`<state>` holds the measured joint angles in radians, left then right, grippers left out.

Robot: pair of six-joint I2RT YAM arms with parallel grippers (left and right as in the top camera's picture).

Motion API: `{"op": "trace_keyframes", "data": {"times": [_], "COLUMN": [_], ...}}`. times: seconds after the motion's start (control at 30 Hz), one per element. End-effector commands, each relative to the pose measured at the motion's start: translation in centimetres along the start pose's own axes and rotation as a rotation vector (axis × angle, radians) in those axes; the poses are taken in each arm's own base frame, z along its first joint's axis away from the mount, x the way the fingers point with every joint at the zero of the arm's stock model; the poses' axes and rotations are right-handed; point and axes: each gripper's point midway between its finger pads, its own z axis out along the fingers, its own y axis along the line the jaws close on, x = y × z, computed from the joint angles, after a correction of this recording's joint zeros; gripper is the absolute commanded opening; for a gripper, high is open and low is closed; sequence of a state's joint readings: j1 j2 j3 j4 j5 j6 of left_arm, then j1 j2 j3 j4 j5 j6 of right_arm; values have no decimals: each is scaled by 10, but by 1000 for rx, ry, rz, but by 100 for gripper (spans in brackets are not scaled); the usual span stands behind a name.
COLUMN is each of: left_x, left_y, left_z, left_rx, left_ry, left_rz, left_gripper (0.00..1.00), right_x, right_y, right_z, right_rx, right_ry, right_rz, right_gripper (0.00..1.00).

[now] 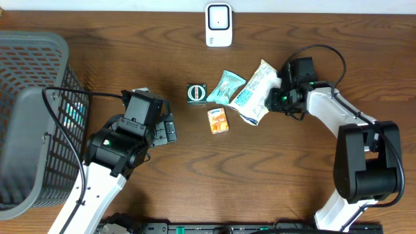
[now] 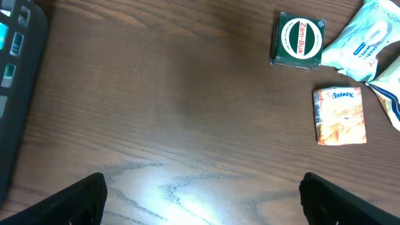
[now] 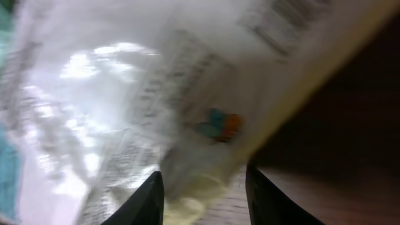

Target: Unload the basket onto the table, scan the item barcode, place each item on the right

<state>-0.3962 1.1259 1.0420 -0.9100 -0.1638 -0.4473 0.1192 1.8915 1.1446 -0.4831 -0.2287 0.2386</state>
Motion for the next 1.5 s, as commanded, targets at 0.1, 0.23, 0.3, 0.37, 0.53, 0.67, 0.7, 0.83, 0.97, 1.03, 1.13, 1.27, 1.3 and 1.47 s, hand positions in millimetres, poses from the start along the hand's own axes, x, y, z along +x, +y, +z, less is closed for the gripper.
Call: {"op": "trace_keyframes", "data": {"times": [0.1, 0.23, 0.3, 0.37, 0.53, 0.67, 0.7, 0.83, 0.97, 1.03, 1.13, 1.27, 1.3, 1.47], "left_x": [-2, -2, -2, -2, -2, -2, -2, -2, -2, -2, -2, -2, -2, -2], "left_y": [3, 3, 3, 3, 3, 3, 3, 3, 3, 3, 3, 3, 3, 3], "left_z": [0, 0, 0, 0, 0, 0, 0, 0, 0, 0, 0, 0, 0, 0], "left_rx": [-17, -17, -17, -17, -17, -17, -17, -17, -17, -17, -17, -17, -17, -17], "left_ry": [-7, -7, -7, -7, -7, -7, -7, -7, -7, -7, -7, -7, -7, -7], "left_rz": [-1, -1, 0, -1, -1, -1, -1, -1, -1, -1, -1, -1, -1, -1], "left_gripper": [98, 97, 97, 98, 97, 98, 98, 98, 97, 98, 98, 97, 98, 98], "right_x": [-8, -13, -15, -17, -18, -22, -24, -31, -34, -36, -35, -33, -32, -40], "right_y": [-37, -63, -78, -92, -107, -110, -110, -105, -98, -96, -93, -88, -85, -61], "right_z": [-3, -9, -12, -15, -20, -21, -21, -20, -18, -15, -6, 14, 19, 32], "right_rx": [91, 149, 189, 227, 253, 252, 250, 236, 224, 220, 216, 201, 188, 54], "right_ry": [-23, -45, -58, -71, -80, -98, -107, -136, -154, -159, -155, -138, -133, -141], "right_rz": [105, 151, 177, 212, 241, 251, 258, 278, 304, 310, 302, 289, 285, 261], "right_gripper": [43, 45, 46, 48, 52, 49, 46, 30, 19, 16, 14, 6, 4, 1]}}
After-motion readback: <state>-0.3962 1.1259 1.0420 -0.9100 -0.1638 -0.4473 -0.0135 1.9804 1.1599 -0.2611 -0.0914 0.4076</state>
